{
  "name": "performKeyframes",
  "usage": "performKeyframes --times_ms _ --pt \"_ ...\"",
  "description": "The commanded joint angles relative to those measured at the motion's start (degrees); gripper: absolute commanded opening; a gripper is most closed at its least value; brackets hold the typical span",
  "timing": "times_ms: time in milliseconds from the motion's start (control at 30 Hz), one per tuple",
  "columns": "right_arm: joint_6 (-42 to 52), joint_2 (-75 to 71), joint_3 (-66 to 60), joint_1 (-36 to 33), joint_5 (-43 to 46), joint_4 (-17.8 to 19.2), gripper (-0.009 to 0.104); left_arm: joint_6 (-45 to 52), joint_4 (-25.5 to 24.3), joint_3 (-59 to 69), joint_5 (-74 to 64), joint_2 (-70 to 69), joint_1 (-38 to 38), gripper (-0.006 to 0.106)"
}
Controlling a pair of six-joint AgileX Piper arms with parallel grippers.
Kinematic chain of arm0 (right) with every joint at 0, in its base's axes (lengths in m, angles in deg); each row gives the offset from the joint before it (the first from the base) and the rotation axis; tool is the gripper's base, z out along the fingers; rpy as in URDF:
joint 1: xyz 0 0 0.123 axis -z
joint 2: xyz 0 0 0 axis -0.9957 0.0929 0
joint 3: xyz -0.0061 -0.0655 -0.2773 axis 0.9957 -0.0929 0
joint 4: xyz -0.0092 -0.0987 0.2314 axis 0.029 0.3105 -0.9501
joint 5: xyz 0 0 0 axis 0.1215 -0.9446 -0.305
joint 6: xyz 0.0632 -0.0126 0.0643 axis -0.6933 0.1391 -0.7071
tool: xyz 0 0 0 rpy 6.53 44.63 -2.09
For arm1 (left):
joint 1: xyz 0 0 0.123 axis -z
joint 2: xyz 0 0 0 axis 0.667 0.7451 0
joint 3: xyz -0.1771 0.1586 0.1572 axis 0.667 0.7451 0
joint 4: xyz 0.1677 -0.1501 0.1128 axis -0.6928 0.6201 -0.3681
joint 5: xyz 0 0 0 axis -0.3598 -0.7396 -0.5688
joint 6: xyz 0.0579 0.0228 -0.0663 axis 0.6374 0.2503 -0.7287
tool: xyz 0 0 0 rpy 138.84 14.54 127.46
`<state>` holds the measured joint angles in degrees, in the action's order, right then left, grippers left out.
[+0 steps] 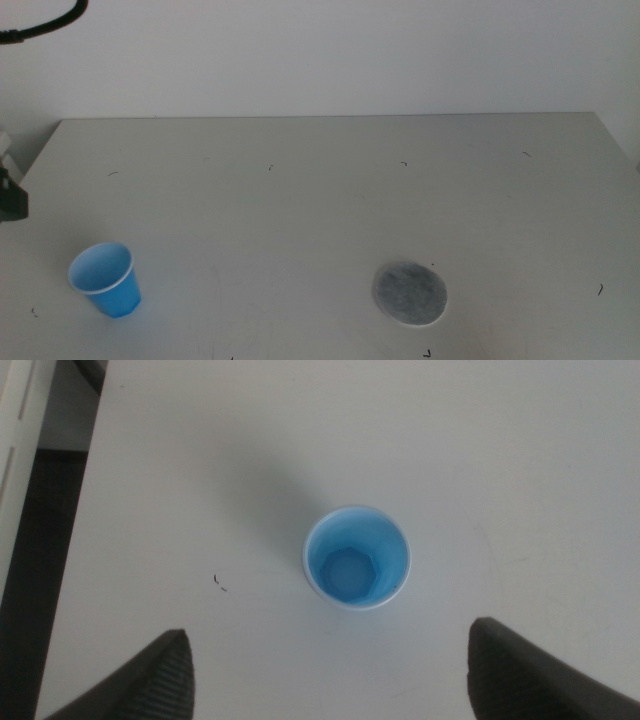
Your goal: Place an empty cup on a cup mat.
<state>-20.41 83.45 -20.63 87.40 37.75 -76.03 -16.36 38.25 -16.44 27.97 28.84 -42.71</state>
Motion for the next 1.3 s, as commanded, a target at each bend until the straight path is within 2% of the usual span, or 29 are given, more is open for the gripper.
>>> performKeyframes --times_ms 0,200,700,1267 --pt "0.49 -1.1 0.66 0.04 4.45 0.52 0.094 -0.37 0.15 -1.95 1.25 1.52 0.25 0.105" --pt "0.49 -1.1 0.66 0.04 4.45 0.52 0.094 3.05 0.3 -4.07 -1.29 10.12 0.25 0.105" --pt "0.49 -1.1 0.66 0.04 4.45 0.52 0.094 5.84 0.71 -5.55 7.49 31.76 0.25 0.105" --pt "0.49 -1.1 0.66 0.04 4.45 0.52 0.094 8.89 0.63 -5.49 12.34 42.52 0.25 0.105"
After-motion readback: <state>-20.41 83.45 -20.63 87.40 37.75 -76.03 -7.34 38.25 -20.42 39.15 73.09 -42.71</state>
